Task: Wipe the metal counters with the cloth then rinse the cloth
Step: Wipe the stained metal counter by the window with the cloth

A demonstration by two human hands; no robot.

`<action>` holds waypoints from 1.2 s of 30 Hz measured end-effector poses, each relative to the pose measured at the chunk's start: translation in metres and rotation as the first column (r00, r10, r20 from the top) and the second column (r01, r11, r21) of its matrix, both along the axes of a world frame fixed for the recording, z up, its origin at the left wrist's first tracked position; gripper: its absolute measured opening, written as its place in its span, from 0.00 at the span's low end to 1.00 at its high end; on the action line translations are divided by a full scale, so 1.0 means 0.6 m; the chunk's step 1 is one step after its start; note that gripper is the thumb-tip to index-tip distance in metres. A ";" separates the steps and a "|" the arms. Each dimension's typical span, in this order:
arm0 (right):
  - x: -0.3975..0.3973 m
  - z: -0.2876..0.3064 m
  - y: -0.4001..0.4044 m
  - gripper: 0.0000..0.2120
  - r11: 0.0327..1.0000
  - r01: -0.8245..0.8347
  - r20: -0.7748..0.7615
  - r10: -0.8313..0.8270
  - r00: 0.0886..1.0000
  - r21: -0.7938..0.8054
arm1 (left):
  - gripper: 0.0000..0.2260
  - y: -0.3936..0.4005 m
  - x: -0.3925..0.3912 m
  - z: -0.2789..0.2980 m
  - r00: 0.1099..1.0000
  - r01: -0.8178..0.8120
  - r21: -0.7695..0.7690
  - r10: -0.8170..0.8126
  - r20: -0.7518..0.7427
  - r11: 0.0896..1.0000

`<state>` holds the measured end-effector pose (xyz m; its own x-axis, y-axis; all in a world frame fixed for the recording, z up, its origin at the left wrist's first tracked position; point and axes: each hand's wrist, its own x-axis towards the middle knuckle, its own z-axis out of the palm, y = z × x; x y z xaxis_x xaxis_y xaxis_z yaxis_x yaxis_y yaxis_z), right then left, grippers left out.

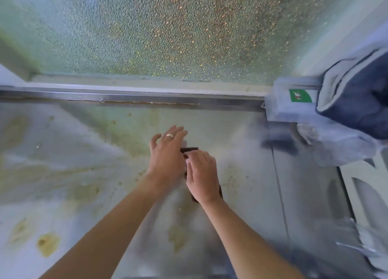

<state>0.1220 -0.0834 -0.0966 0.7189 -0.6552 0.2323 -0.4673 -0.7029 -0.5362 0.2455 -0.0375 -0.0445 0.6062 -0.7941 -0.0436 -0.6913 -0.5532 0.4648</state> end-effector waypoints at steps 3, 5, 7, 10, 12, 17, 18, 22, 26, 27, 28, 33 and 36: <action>-0.041 0.031 -0.022 0.13 0.989 0.115 0.051 -0.120 0.991 0.095 | 0.22 0.031 -0.036 0.006 1.000 0.000 -0.071 0.002 0.019 0.997; -0.082 0.058 -0.057 0.13 0.981 0.178 0.079 -0.183 0.980 0.072 | 0.20 0.039 -0.050 0.003 1.000 -0.001 -0.098 0.002 0.007 0.995; -0.136 0.070 -0.100 0.13 0.967 0.253 0.065 -0.254 0.965 0.017 | 0.20 0.037 -0.062 -0.007 1.000 -0.003 -0.096 0.003 0.001 0.995; -0.219 0.033 -0.147 0.14 0.928 0.361 -0.043 -0.366 0.930 -0.086 | 0.19 0.029 -0.077 -0.027 1.000 -0.014 -0.031 0.014 0.018 0.999; -0.248 -0.005 -0.148 0.17 0.932 0.346 -0.132 -0.358 0.924 -0.104 | 0.20 0.028 -0.084 -0.038 1.000 -0.010 0.016 0.010 0.028 1.000; -0.195 -0.028 -0.113 0.24 0.943 0.303 -0.262 -0.329 0.907 -0.135 | 0.17 0.039 -0.084 -0.052 0.998 -0.013 0.070 0.008 0.069 0.997; -0.179 -0.027 -0.104 0.24 0.953 0.275 -0.270 -0.301 0.915 -0.129 | 0.18 0.043 -0.083 -0.053 0.998 -0.009 0.075 0.004 0.068 0.997; -0.126 -0.027 -0.042 0.25 0.979 0.178 -0.258 -0.197 0.946 -0.094 | 0.20 0.058 -0.084 -0.046 0.997 -0.009 0.080 0.003 0.073 0.997; -0.085 -0.022 0.035 0.25 0.997 0.058 -0.203 -0.067 0.977 -0.052 | 0.19 0.079 -0.087 -0.038 0.997 -0.022 0.069 0.017 0.069 0.997; -0.080 -0.022 0.054 0.24 0.999 0.036 -0.177 -0.042 0.983 -0.036 | 0.20 0.085 -0.088 -0.034 0.998 -0.023 0.066 0.019 0.063 0.998; -0.076 -0.020 0.072 0.24 1.000 0.015 -0.146 -0.017 0.989 -0.011 | 0.21 0.091 -0.091 -0.031 0.998 -0.020 0.060 0.017 0.056 0.998; -0.082 -0.005 0.119 0.21 0.990 -0.053 0.020 0.051 0.998 0.130 | 0.22 0.127 -0.101 -0.008 0.998 0.020 0.027 -0.021 0.052 0.999; -0.113 0.039 0.103 0.21 0.985 0.018 0.087 -0.033 0.996 0.171 | 0.23 0.146 -0.103 0.004 0.996 0.058 0.016 -0.059 0.065 0.998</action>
<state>0.0544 -0.0218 -0.0733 0.6828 -0.7085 0.1785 -0.4287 -0.5863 -0.6874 0.1835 0.0499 -0.0419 0.5608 -0.8278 -0.0164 -0.7513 -0.5170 0.4102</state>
